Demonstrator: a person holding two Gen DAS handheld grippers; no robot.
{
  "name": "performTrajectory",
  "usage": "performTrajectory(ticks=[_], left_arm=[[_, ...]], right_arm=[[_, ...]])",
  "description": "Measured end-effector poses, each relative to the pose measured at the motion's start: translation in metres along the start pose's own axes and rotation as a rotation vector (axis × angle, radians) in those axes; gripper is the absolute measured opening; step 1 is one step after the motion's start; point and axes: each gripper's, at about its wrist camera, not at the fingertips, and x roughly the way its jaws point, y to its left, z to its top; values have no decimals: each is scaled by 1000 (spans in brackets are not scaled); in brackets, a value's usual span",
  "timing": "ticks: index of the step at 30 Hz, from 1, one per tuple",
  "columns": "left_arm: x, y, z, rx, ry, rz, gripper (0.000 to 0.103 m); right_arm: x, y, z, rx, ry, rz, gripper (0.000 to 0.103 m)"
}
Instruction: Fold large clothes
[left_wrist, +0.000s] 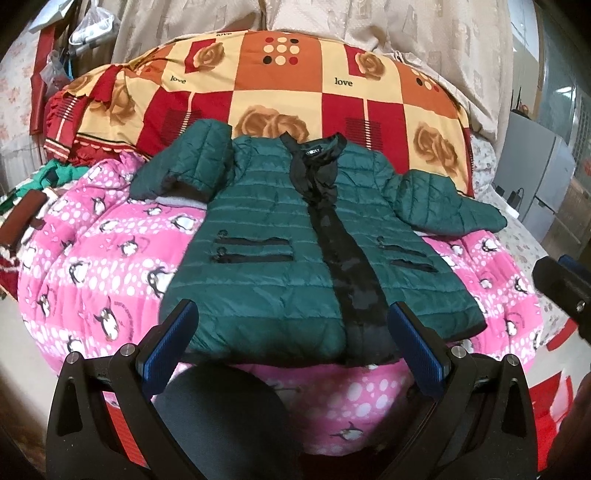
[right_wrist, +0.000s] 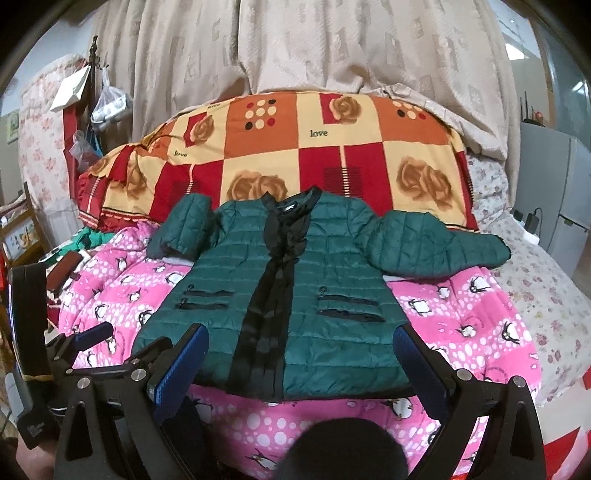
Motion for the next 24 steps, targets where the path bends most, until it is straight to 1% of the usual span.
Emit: performTrajectory(ticks=[5, 9, 12, 15, 18, 20, 22, 23, 24], left_arm=[[13, 15, 13, 1, -20, 47, 102], [35, 24, 25, 44, -48, 117, 102], [55, 30, 32, 54, -44, 130, 102], [81, 33, 40, 51, -33, 125, 102], [111, 31, 44, 52, -20, 148, 102], [127, 30, 40, 52, -10, 143, 102], [144, 29, 35, 47, 52, 153, 102], [149, 29, 34, 43, 72, 157, 102], [150, 29, 33, 38, 73, 164, 102]], right_arm=[[16, -4, 9, 10, -9, 5, 99], [38, -6, 16, 17, -12, 3, 99], [61, -10, 17, 22, -23, -13, 99], [89, -13, 15, 31, -37, -19, 99], [115, -16, 10, 40, -68, -27, 99], [134, -19, 7, 54, -109, -46, 99], [150, -23, 4, 66, -132, -65, 99], [155, -24, 2, 72, -140, -67, 99], [163, -26, -2, 82, -134, -71, 99]])
